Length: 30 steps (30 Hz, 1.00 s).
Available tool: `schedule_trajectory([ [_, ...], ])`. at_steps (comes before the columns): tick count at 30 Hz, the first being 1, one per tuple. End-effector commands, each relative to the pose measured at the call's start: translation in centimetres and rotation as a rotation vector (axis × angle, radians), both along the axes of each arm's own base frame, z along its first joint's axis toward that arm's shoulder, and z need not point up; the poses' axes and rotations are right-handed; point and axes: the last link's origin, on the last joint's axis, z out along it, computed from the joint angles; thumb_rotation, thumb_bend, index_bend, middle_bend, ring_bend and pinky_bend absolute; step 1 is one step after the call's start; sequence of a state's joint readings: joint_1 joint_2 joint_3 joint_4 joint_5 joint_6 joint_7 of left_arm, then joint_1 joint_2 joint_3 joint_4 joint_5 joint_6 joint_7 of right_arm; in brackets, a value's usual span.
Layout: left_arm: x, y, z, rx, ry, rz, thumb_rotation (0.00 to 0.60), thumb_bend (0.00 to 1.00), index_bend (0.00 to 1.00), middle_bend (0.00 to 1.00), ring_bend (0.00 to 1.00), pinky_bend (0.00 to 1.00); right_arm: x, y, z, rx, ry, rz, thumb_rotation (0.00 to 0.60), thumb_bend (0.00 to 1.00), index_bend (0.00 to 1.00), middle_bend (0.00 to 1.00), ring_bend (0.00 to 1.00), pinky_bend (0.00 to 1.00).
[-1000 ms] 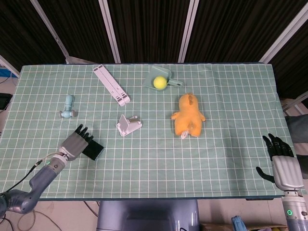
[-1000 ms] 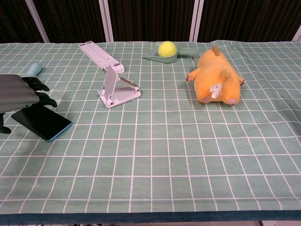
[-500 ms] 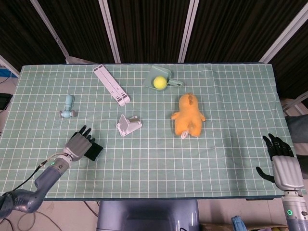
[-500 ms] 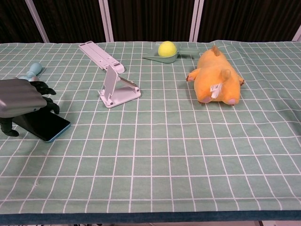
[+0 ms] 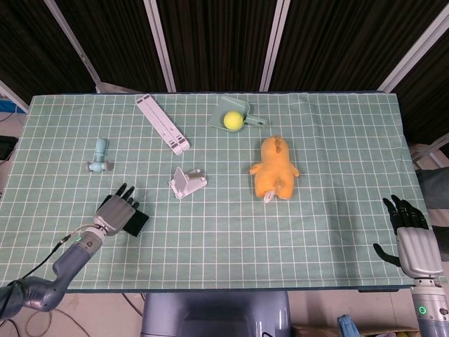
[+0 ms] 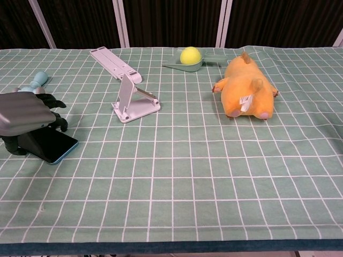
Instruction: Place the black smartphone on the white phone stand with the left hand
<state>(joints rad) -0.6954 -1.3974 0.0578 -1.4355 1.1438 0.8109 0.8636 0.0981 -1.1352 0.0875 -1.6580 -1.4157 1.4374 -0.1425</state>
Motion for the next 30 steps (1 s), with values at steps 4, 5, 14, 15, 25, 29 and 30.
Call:
schedule_trajectory([
  [4,0.0,-0.2,-0.2,0.007,-0.024,0.0,0.6,0.31,0.38,0.44,0.07,0.1,0.0,0.0,0.0,0.0,-0.001,0.001,0.6,0.3,0.01,0.0,0.0,0.13],
  [5,0.0,-0.3,-0.2,0.009,-0.03,0.0,0.6,0.31,0.4,0.46,0.08,0.1,0.0,0.0,0.0,0.0,-0.001,0.001,0.6,0.3,0.01,0.0,0.0,0.13],
  [14,0.5,-0.1,0.9,0.1,-0.171,0.046,0.6,0.31,0.45,0.51,0.12,0.1,0.0,0.0,0.0,0.0,0.001,0.001,0.6,0.3,0.01,0.0,0.0,0.13],
  [15,0.6,0.0,1.2,0.117,-0.199,0.059,0.6,0.31,0.45,0.51,0.12,0.1,0.0,0.0,0.0,0.0,0.001,0.001,0.6,0.3,0.01,0.0,0.0,0.13],
  [25,2.9,1.0,3.5,0.335,-0.593,0.266,0.6,0.31,0.46,0.52,0.12,0.1,0.0,0.1,0.0,0.0,0.0,0.002,0.6,0.3,0.01,0.0,0.0,0.13],
  [29,5.0,1.5,3.5,0.402,-0.781,0.376,0.6,0.31,0.46,0.52,0.12,0.1,0.0,0.1,0.0,0.001,0.001,0.002,0.6,0.3,0.01,0.0,0.0,0.13],
  [30,5.5,1.6,3.4,0.41,-0.816,0.396,0.6,0.31,0.46,0.52,0.12,0.1,0.0,0.1,0.0,0.001,0.001,0.002,0.6,0.3,0.01,0.0,0.0,0.13],
])
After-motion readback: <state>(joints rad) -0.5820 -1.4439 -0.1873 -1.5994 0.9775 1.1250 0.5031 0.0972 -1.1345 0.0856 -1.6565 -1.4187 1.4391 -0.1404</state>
